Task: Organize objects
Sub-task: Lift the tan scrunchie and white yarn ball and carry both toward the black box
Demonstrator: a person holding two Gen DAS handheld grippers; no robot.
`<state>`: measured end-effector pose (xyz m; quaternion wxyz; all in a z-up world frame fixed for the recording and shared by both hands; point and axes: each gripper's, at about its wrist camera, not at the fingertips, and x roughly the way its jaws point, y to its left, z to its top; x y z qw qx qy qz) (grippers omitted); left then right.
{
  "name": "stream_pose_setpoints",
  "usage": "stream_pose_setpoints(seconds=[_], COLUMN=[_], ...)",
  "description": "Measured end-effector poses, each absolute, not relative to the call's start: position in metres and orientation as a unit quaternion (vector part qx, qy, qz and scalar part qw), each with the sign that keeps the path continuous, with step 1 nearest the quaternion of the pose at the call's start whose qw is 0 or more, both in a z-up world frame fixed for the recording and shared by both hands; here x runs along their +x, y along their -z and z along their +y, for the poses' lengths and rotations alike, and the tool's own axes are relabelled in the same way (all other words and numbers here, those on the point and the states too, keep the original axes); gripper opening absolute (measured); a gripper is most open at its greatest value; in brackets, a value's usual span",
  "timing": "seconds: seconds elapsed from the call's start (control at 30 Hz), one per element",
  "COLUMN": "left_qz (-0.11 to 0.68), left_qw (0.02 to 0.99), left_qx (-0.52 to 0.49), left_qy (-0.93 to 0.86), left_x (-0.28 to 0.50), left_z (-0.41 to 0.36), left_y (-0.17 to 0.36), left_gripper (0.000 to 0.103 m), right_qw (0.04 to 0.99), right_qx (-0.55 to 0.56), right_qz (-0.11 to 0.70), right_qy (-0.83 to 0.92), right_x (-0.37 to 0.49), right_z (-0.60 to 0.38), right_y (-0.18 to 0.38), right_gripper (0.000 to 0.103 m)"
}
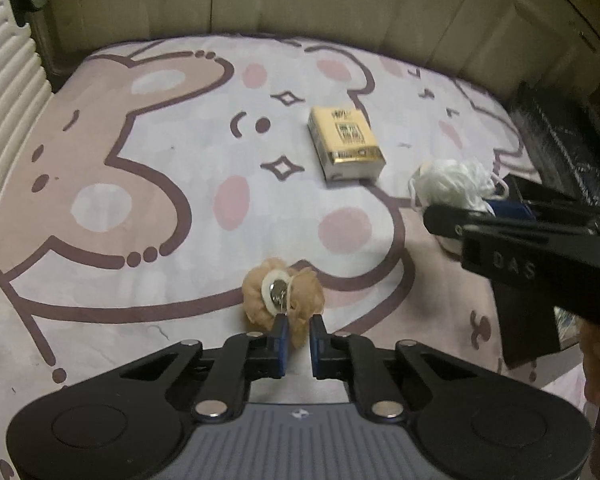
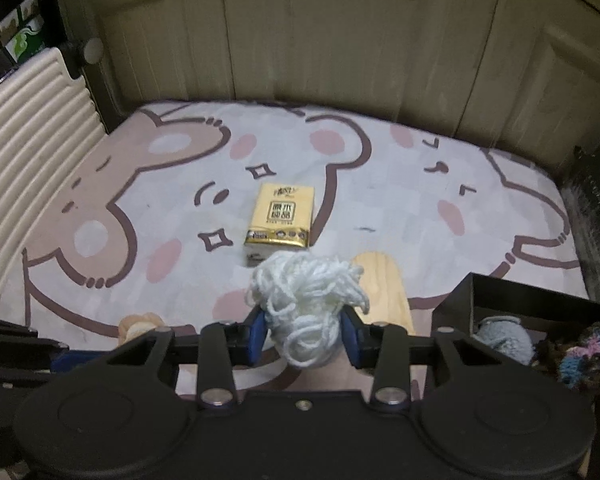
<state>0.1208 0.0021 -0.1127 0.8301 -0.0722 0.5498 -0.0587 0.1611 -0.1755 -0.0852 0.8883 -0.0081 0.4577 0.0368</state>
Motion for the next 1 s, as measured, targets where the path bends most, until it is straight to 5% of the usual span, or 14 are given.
stream_pose_setpoints(seconds=[0.1, 0.23, 0.37, 0.7, 0.8, 1.0], left_qz=[0.546, 0.549, 0.553, 0.563, 0.57, 0.572], left_qw=[0.832, 0.83, 0.827, 0.822, 0.819, 0.818], left_qx=[-0.079, -0.088, -0.098, -0.081, -0.072, -0.068], left_qy=[0.056, 0.04, 0.026, 0.015, 0.011, 0.007], left_x=[0.118, 0.12, 0.127, 0.14, 0.142, 0.143], left_z=[0.003, 0.007, 0.012, 0.008, 0.006, 0.006], left_y=[0.111, 0.115, 0.123, 0.144, 0.146, 0.142], left_gripper=[0.013, 0.049, 0.058, 0.058, 0.043, 0.034], right_qw=[0.891, 0.896, 0.899, 0.902, 0.902, 0.901], right_qx=[-0.006, -0.002, 0.0, 0.011, 0.014, 0.015], right_qz=[0.452, 0.443, 0.437, 0.429, 0.43, 0.432], right_qy=[-0.035, -0.038, -0.041, -0.043, -0.042, -0.044], right_x=[0.156, 0.151, 0.146, 0.139, 0.138, 0.139], right_z=[-0.177, -0.179, -0.182, -0.193, -0.195, -0.196], right_y=[0.078, 0.068, 0.061, 0.052, 0.053, 0.054], right_gripper=[0.04, 0.04, 0.04, 0.04, 0.04, 0.04])
